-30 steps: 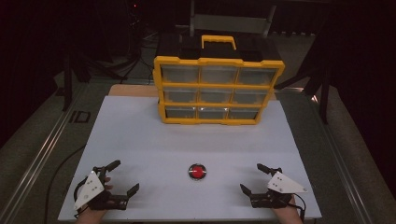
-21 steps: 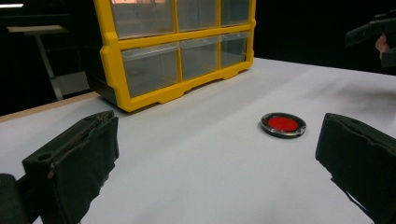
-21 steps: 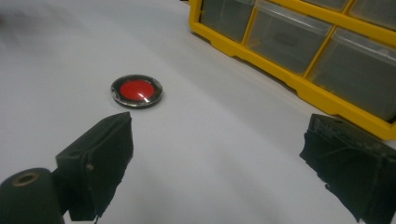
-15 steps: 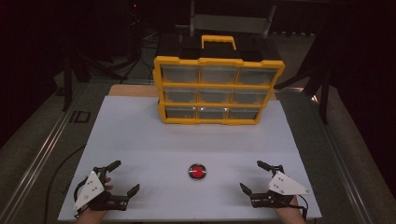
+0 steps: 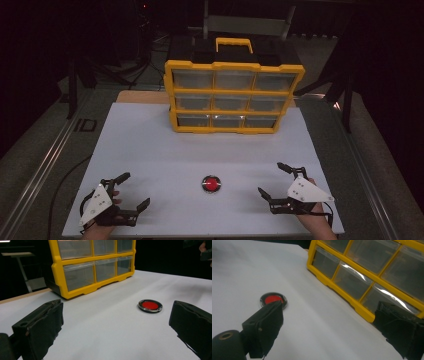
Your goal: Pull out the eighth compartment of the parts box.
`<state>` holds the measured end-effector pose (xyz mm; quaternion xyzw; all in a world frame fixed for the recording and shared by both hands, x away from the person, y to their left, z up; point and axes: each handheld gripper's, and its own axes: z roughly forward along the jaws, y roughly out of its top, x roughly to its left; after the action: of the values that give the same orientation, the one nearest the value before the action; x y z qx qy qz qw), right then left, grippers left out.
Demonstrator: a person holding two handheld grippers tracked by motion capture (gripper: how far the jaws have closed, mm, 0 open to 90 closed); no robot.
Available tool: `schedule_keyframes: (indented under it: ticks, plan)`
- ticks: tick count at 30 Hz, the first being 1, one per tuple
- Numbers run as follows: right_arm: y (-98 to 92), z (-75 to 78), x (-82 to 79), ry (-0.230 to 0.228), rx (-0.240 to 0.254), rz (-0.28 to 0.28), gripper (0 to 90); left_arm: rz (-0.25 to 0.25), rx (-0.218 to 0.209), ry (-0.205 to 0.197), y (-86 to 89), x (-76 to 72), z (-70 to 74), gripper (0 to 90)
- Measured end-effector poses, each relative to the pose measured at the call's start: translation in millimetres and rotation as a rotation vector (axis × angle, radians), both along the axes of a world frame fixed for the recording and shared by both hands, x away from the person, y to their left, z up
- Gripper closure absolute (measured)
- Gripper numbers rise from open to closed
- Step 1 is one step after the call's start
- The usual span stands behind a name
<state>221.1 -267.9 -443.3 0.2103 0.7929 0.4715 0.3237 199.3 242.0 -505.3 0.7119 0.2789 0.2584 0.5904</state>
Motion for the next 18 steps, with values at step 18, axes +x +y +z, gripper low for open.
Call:
schedule_keyframes:
  ticks: [18]
  plan:
    - [19.7, 22.9, 29.2, -0.069, -0.054, 0.035, 8.5, 0.0, -0.005, -0.003, 1.7, -1.0, 0.6, 0.1]
